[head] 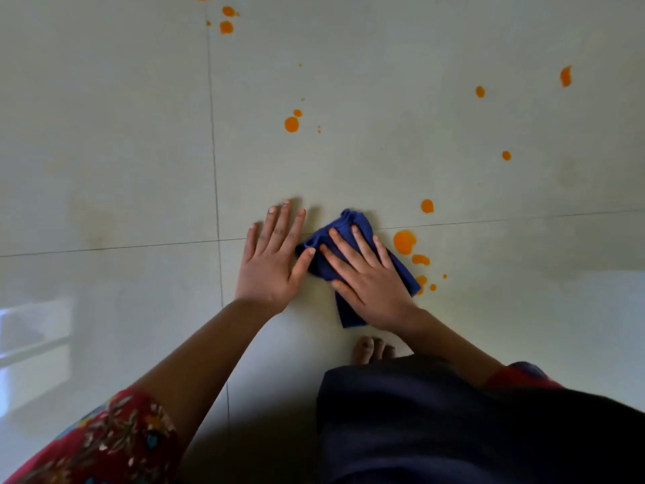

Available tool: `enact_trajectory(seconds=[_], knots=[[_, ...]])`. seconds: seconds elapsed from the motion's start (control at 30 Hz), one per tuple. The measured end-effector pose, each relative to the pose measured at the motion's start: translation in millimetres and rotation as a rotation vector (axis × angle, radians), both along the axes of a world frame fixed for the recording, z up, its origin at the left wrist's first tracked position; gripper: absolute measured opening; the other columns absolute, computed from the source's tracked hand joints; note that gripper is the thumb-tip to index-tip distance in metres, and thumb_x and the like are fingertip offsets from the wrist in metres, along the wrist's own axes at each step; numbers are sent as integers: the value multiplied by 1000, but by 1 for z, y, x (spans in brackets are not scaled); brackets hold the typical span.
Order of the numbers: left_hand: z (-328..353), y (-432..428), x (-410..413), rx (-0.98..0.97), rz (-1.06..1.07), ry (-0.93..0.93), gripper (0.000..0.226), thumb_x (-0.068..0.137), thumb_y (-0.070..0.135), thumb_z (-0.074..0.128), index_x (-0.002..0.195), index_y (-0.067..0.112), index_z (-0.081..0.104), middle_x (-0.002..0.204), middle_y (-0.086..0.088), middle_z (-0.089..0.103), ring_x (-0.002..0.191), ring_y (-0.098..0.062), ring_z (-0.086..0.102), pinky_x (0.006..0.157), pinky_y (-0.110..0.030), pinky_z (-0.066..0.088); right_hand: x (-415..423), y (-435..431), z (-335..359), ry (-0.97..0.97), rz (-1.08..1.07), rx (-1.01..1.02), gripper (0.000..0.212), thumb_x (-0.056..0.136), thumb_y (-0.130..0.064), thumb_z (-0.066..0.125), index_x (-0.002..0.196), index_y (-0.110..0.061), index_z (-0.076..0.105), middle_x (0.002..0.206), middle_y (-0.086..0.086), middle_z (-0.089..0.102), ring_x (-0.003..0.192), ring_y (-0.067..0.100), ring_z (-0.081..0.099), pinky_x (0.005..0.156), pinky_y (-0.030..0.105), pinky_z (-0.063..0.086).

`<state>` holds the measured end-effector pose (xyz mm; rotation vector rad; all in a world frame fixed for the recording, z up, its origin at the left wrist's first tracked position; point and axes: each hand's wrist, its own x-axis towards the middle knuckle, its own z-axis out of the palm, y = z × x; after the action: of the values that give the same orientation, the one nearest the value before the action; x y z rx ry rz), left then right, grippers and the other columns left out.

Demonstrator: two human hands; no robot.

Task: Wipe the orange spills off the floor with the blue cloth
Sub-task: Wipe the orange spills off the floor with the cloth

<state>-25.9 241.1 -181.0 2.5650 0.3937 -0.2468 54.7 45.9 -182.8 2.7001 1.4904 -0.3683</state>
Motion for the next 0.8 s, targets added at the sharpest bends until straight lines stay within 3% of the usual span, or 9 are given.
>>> enact_trajectory(seconds=[0.1, 0.23, 0.37, 0.47, 0.53, 0.6, 0.7, 0.8], knots=[[0, -6, 11, 40, -34, 62, 67, 90, 63, -2, 150, 36, -17, 156, 9, -27, 143, -9, -28, 115, -31, -22, -14, -61, -8, -27, 11, -39, 60, 101, -45, 28, 155, -28, 10, 163, -1, 10, 150, 27, 3, 118, 49, 7], [-7, -12, 12, 196, -70, 83, 71, 89, 66, 4, 150, 36, -19, 158, 2, -26, 144, -17, -26, 118, -43, -14, -11, -126, -6, -28, -228, -75, 57, 102, -50, 15, 155, -32, 3, 162, 3, 13, 150, 32, 2, 118, 53, 3], [-9, -13, 12, 187, -63, 52, 72, 91, 66, 13, 151, 36, -13, 159, 2, -22, 146, -18, -22, 119, -44, -11, 14, -80, -4, -52, -389, -44, 56, 101, -49, 21, 153, -29, 19, 160, 5, 22, 148, 35, 10, 116, 55, 12], [-10, -11, 10, 191, -62, 34, 72, 90, 67, 12, 151, 37, -12, 160, 2, -20, 147, -18, -19, 119, -44, -8, 9, -41, -9, -31, -227, 6, 56, 101, -45, 26, 153, -28, 20, 162, 0, 14, 149, 30, 8, 118, 50, 10], [-10, -10, 11, 183, -70, 48, 73, 89, 69, 11, 150, 37, -15, 159, 3, -22, 146, -17, -22, 119, -43, -10, -8, -61, -12, 8, -54, 3, 57, 102, -43, 29, 155, -29, 14, 162, -6, 5, 150, 24, 3, 120, 42, 2], [-10, -10, 11, 189, -69, 60, 74, 88, 70, 10, 150, 38, -17, 158, 4, -24, 145, -16, -24, 118, -43, -12, -18, -102, -13, 12, -53, 32, 61, 100, -42, 33, 155, -32, 7, 163, -10, -2, 151, 21, 0, 120, 40, 1], [-10, -12, 12, 194, -61, 50, 74, 89, 70, 11, 151, 38, -15, 159, 3, -23, 146, -16, -22, 118, -43, -12, 1, -147, -9, -4, -318, 32, 59, 101, -41, 27, 154, -35, 3, 163, -4, 9, 150, 25, 8, 117, 50, 16], [-10, -13, 11, 205, -67, 46, 74, 89, 68, 13, 152, 36, -12, 160, 2, -20, 147, -18, -20, 119, -44, -10, 45, -127, -6, -63, -600, 40, 56, 101, -41, 23, 155, -28, 12, 161, 2, 17, 149, 24, 11, 117, 52, 18]])
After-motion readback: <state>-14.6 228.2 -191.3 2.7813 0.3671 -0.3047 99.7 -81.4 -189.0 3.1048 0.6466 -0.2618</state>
